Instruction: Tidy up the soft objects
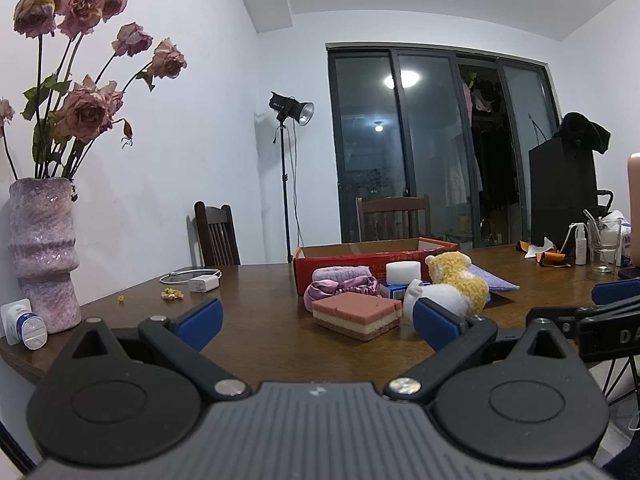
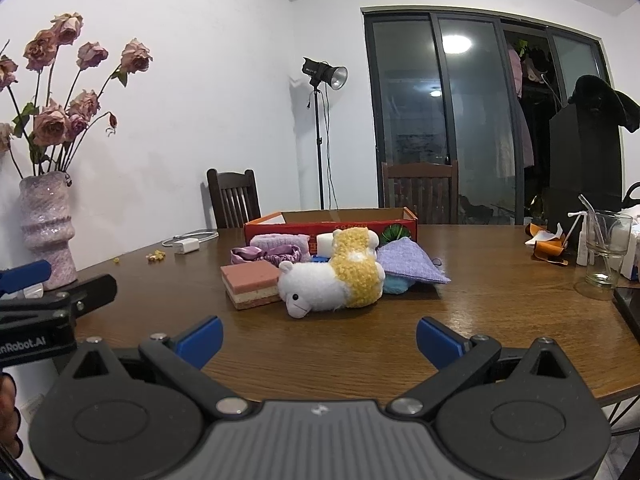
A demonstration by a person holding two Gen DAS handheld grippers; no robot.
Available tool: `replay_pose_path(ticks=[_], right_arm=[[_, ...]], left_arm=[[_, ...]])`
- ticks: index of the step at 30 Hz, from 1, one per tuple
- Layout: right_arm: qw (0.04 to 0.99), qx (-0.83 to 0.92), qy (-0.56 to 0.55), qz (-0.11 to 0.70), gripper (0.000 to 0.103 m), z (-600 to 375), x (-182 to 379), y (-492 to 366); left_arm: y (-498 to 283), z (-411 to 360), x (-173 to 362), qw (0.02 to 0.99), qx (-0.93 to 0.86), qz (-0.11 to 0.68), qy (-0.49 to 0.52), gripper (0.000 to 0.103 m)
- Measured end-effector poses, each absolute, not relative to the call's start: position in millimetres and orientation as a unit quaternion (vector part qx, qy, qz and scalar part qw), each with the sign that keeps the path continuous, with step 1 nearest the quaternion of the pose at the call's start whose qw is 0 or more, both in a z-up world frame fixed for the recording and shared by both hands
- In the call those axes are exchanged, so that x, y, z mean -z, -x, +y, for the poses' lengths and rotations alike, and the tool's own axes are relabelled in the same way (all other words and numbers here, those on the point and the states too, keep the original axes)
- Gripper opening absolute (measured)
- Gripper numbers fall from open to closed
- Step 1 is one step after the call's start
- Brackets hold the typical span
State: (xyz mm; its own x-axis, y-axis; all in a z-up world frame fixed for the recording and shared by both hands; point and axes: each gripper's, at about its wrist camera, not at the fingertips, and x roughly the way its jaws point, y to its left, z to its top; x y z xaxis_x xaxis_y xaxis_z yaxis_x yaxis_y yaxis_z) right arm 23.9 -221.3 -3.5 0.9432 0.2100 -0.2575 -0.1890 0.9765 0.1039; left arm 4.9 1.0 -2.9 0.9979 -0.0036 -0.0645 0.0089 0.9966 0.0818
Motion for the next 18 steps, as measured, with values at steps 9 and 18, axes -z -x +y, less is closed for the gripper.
replay_pose_path(ticks=[9, 18], right_arm=[[0.984, -0.13, -0.015, 0.118, 0.103, -209.4, -2.7, -51.1], [0.976, -0.16, -0.07, 0.132, 0.103, -226.2, -6.3, -109.3]], left_arm=[[-48.0, 3.8, -10.6, 0.999, -0.022, 0.034, -0.016, 0.103], [-119.8, 15.1, -22.4, 0.997, -0.011, 0.075, 0.028, 0.103]])
